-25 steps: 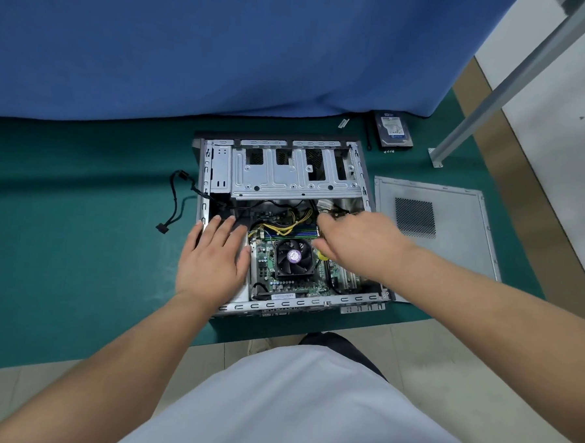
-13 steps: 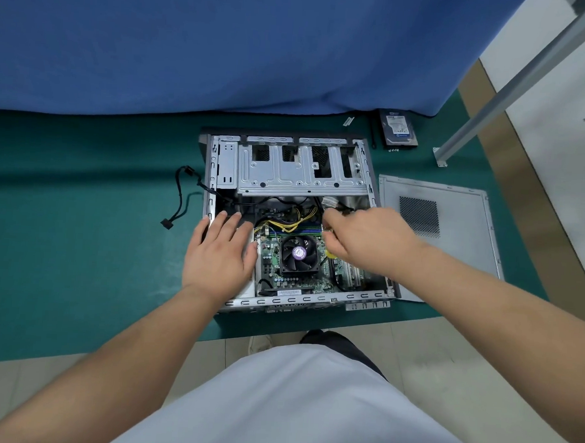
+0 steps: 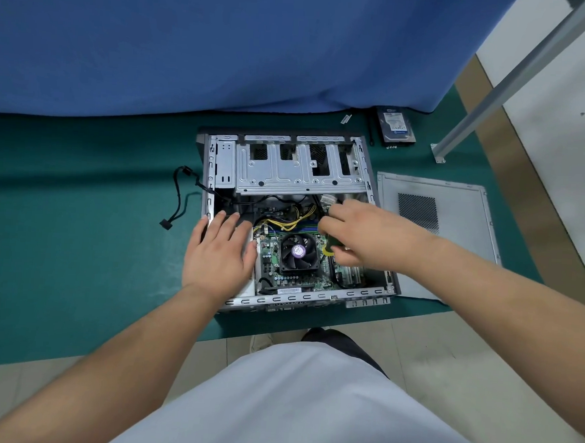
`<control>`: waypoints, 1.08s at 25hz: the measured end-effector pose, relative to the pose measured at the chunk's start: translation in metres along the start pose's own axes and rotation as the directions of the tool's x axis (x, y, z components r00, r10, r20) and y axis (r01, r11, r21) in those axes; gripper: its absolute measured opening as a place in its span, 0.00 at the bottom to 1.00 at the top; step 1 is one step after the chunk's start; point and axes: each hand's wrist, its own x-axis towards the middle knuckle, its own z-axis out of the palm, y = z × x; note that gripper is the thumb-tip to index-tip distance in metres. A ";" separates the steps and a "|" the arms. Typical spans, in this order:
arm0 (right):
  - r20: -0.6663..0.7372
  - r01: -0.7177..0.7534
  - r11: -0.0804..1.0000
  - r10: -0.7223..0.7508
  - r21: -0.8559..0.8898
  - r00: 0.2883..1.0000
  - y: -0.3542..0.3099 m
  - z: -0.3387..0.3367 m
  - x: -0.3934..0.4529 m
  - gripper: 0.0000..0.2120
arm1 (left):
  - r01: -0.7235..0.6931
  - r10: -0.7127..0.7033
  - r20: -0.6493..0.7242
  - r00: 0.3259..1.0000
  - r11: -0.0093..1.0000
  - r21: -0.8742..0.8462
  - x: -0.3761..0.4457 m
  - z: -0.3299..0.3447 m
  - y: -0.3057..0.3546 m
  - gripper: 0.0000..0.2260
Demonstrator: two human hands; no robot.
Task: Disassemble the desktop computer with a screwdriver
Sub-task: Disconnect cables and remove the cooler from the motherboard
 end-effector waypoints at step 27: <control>-0.132 -0.330 0.935 0.313 -0.134 0.941 -0.007 0.010 0.010 0.28 | 0.011 -0.011 -0.005 1.000 1.000 -0.004 0.000 -0.002 0.000 0.22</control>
